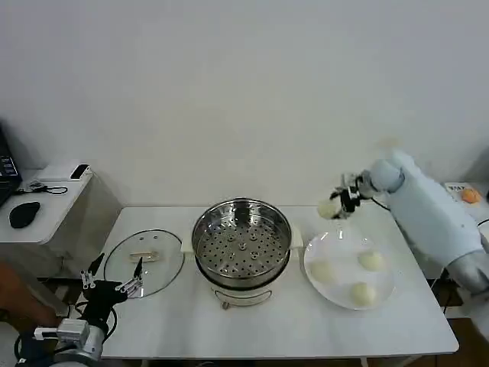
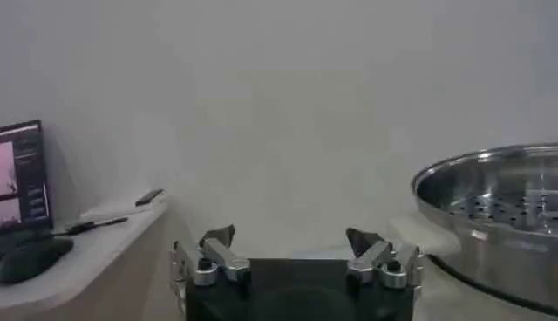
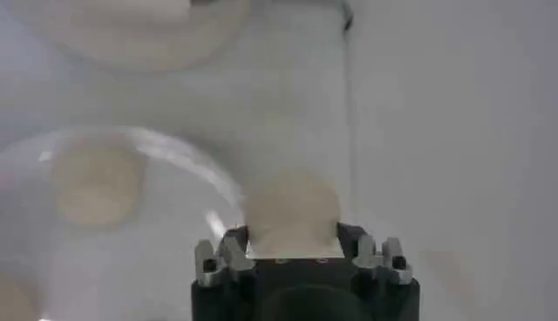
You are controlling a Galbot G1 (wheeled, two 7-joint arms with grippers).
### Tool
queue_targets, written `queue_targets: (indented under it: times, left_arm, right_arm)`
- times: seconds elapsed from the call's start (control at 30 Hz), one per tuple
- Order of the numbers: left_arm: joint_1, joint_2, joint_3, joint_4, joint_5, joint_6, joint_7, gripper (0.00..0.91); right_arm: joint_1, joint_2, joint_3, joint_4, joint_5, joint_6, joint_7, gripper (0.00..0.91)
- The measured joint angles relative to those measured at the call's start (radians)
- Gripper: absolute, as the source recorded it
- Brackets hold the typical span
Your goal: Take steamed baozi put them in steamer then cover it.
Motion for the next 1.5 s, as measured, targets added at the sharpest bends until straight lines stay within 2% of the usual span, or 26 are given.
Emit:
queue_targets:
  times: [0.13, 0.4, 0.6, 0.87, 1.17, 1.5]
  left_arm:
    - [0.005, 0.0, 0.0, -0.01, 0.004, 0.0, 0.0, 0.907]
    - [0.012, -0.008, -0.007, -0.025, 0.009, 0.002, 0.0, 0.907]
    - [0.028, -0.01, -0.007, -0.029, 0.017, 0.002, 0.0, 0.907]
    - [0.045, -0.023, -0.02, -0.043, 0.027, 0.004, 0.0, 0.907]
    - [0.056, -0.049, -0.013, -0.057, 0.05, 0.006, 0.0, 0.907]
    - [0.067, -0.059, -0.017, -0.066, 0.057, 0.006, 0.0, 0.907]
  right_arm:
    - [0.06, 0.049, -0.033, -0.026, 0.044, 0.038, -0.021, 0.695]
    - [0.128, 0.177, -0.075, -0.107, 0.062, 0.251, -0.07, 0.695]
    - [0.154, 0.223, -0.109, -0.101, -0.039, 0.415, -0.078, 0.705]
    - [0.156, 0.263, -0.16, -0.031, -0.206, 0.572, -0.071, 0.705]
    - [0.14, 0.293, -0.184, 0.04, -0.372, 0.673, -0.069, 0.705]
    - [0.107, 0.319, -0.196, 0.057, -0.421, 0.703, -0.08, 0.705]
